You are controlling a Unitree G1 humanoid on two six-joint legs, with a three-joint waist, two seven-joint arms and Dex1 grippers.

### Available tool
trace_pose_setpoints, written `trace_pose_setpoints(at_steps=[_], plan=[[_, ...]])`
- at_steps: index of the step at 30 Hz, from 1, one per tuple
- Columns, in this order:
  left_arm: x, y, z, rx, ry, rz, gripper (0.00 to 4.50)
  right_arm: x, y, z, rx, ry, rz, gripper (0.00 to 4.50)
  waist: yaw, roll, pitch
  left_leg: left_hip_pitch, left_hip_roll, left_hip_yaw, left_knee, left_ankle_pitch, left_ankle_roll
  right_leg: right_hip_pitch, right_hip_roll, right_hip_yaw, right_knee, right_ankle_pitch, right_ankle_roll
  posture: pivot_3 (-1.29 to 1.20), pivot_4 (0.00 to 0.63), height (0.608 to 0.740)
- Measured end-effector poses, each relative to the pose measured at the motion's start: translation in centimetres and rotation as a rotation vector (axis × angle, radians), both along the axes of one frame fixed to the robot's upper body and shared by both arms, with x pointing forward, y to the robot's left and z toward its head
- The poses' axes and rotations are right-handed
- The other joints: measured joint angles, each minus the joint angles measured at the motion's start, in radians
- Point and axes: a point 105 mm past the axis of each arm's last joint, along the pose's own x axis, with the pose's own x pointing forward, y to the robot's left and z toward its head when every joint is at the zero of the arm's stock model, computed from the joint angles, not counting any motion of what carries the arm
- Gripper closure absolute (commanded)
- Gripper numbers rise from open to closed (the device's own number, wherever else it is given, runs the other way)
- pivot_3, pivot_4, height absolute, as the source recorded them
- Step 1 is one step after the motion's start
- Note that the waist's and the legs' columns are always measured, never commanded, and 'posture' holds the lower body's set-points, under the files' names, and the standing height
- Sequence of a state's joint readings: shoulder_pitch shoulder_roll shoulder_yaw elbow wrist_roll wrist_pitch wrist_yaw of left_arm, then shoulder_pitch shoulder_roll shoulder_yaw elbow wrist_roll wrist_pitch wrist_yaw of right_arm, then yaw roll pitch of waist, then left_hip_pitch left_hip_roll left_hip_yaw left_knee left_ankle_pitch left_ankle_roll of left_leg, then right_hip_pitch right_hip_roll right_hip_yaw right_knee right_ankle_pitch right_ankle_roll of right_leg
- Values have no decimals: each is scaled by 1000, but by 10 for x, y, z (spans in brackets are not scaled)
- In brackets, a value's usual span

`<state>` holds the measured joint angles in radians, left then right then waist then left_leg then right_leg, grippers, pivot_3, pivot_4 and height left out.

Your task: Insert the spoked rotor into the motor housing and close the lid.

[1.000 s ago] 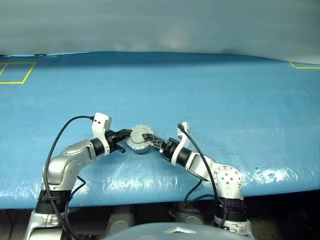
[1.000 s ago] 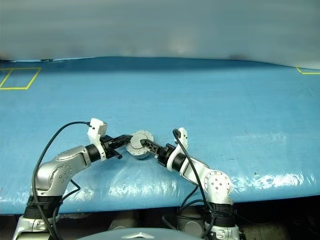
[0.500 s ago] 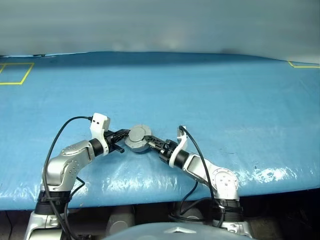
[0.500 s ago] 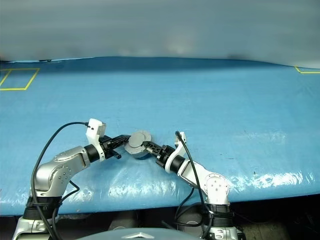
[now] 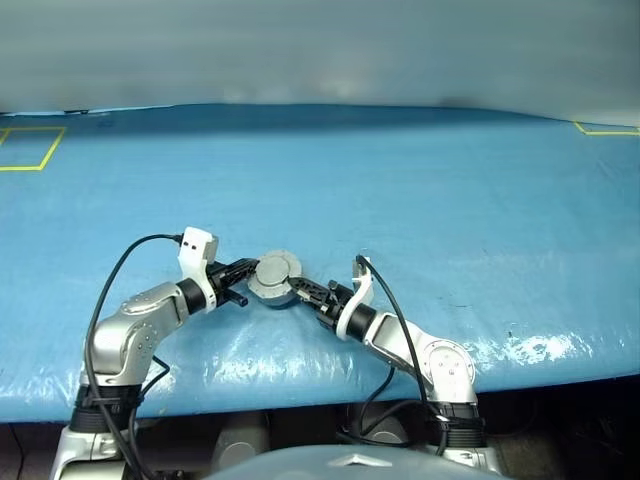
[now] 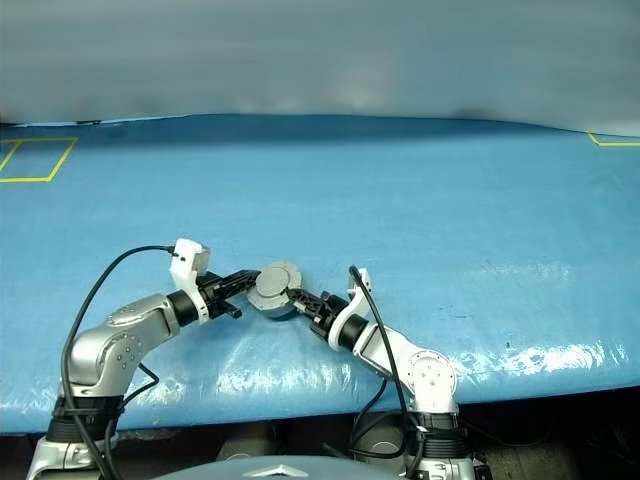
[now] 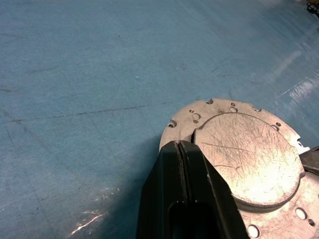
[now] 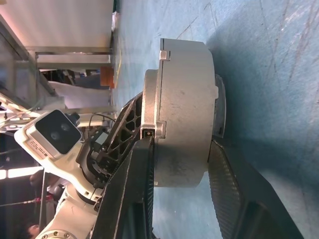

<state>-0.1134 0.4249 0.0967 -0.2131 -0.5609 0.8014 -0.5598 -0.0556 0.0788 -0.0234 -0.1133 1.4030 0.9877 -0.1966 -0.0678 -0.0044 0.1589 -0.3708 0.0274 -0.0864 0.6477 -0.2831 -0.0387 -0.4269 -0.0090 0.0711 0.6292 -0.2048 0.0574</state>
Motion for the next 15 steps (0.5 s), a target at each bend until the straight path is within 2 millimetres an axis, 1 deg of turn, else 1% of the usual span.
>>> trace_pose_setpoints(at_steps=[4, 6, 8, 11, 12, 13, 15], plan=[[3, 4, 1, -66, 3, 58, 4500, -2, 2, 1, 0, 1, 6, 3315, -1, 0, 0, -1, 0, 0, 0, 0, 0, -1, 0, 0, 0, 0, 0, 0, 150, 740], [6, 9, 5, -107, -3, 97, 4120, -3, 3, 1, 5, 4, 8, 3315, -2, 0, 0, -2, 1, 0, 1, 0, 0, -2, 1, 0, 1, 0, 0, 0, 150, 740], [7, 15, 9, -142, -6, 125, 3538, -3, 2, 0, 9, 7, 3, 3315, -1, 0, 0, -2, 1, 0, 1, 0, 0, -2, 1, 0, 1, 0, 0, 0, 150, 740], [7, 23, 14, -186, -10, 159, 2517, -3, 2, 0, 19, 12, -7, 3315, -1, 0, 0, -3, 0, 0, 2, 0, 0, -2, 0, 0, 1, 0, 0, 0, 150, 740], [7, 26, 15, -196, -12, 178, 2239, -3, 1, 1, 21, 13, -10, 3315, -1, 0, 0, -3, 0, 0, 2, 0, 0, -2, 0, 0, 1, 1, 0, 0, 150, 740], [7, 28, 16, -213, -15, 199, 1854, -2, 1, 1, 24, 14, -14, 3315, -1, 0, 0, -4, 0, 0, 2, 0, 0, -2, 0, 0, 1, 1, 0, 0, 150, 740], [7, 34, 16, -253, -14, 246, 1842, -1, 0, 2, 30, 17, -27, 3315, 0, 0, 0, -4, 0, 0, 3, 0, 0, -2, 0, 0, 1, 1, 1, 0, 150, 740]])
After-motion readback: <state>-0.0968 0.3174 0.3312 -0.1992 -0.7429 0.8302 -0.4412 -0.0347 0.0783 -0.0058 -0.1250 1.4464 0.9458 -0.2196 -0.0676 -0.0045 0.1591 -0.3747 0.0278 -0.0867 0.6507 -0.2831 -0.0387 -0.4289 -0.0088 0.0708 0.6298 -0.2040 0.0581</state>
